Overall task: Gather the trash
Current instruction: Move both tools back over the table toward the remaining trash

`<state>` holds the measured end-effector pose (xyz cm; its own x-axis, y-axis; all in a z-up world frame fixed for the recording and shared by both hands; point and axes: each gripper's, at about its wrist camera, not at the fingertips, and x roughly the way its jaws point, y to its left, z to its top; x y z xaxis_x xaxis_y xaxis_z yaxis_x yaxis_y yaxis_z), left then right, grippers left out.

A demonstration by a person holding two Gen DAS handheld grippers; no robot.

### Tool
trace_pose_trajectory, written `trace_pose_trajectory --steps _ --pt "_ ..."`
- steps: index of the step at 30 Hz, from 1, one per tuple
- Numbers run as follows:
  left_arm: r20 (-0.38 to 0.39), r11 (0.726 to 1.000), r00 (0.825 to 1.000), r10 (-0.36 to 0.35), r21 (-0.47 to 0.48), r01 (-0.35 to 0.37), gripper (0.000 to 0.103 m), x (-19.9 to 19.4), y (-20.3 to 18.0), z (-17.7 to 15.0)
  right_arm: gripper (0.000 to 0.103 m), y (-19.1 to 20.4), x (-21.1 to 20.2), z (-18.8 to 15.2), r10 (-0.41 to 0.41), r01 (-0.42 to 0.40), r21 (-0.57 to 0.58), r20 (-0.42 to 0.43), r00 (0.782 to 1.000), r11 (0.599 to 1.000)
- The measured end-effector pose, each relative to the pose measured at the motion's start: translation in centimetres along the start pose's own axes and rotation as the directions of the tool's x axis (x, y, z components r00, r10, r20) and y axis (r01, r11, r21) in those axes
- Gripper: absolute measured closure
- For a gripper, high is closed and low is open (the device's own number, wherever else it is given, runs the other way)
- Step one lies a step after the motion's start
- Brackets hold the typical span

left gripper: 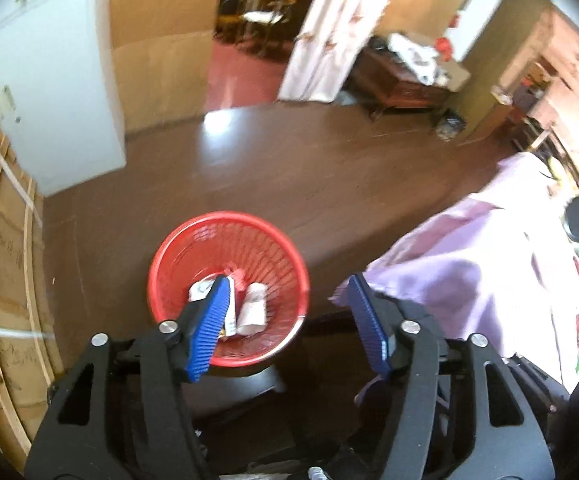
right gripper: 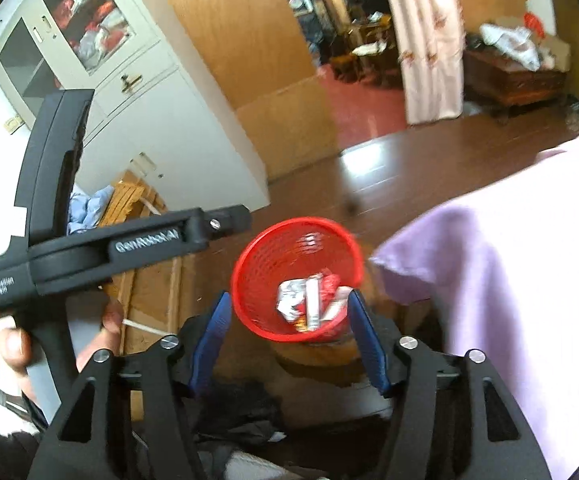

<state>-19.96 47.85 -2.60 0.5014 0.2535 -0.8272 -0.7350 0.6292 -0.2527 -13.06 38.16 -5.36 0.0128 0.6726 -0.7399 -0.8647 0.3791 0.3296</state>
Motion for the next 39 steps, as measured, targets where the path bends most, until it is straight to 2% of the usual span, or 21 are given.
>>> trace_pose_trajectory --steps 3,7,12,18,21,24,30,39 --pt "0.021 0.997 0.999 -0.032 0.068 0.031 0.037 -1.1 -3.0 -0.4 0.039 -2.3 -4.1 -1.2 -0.073 0.072 0.024 0.044 0.996 0.997" --pt "0.009 0.982 0.996 -0.086 0.171 0.083 0.031 -1.7 -7.6 -1.6 0.038 -6.8 -10.1 -3.4 -0.173 0.158 0.135 0.102 0.980 0.978" --pt "-0.060 0.950 0.986 -0.158 0.264 0.168 0.028 -1.6 -13.0 -3.6 0.036 -12.8 -17.9 -7.9 -0.302 0.239 0.304 0.181 0.936 0.922" --pt "-0.086 0.895 0.979 -0.183 0.397 0.202 0.025 -1.8 -20.1 -6.5 0.029 -18.2 -24.3 -13.9 -0.442 0.317 0.455 0.200 0.874 0.832" --pt "-0.116 0.861 0.973 -0.198 0.454 0.230 0.024 -1.5 -23.6 -7.9 0.027 -20.4 -26.8 -16.8 -0.511 0.356 0.525 0.183 0.840 0.773" --pt "-0.140 0.815 0.969 -0.205 0.524 0.248 0.024 -1.4 -27.5 -9.5 0.026 -22.9 -29.1 -19.7 -0.559 0.377 0.584 0.164 0.812 0.719" --pt "-0.167 0.718 0.955 -0.247 0.630 0.296 0.023 -1.3 -34.9 -12.4 0.024 -26.1 -33.6 -24.3 -0.654 0.417 0.665 0.145 0.742 0.620" --pt "-0.231 0.598 0.931 -0.283 0.717 0.359 0.022 -0.9 -42.9 -15.9 0.019 -29.4 -38.1 -28.8 -0.738 0.440 0.757 0.082 0.670 0.483"
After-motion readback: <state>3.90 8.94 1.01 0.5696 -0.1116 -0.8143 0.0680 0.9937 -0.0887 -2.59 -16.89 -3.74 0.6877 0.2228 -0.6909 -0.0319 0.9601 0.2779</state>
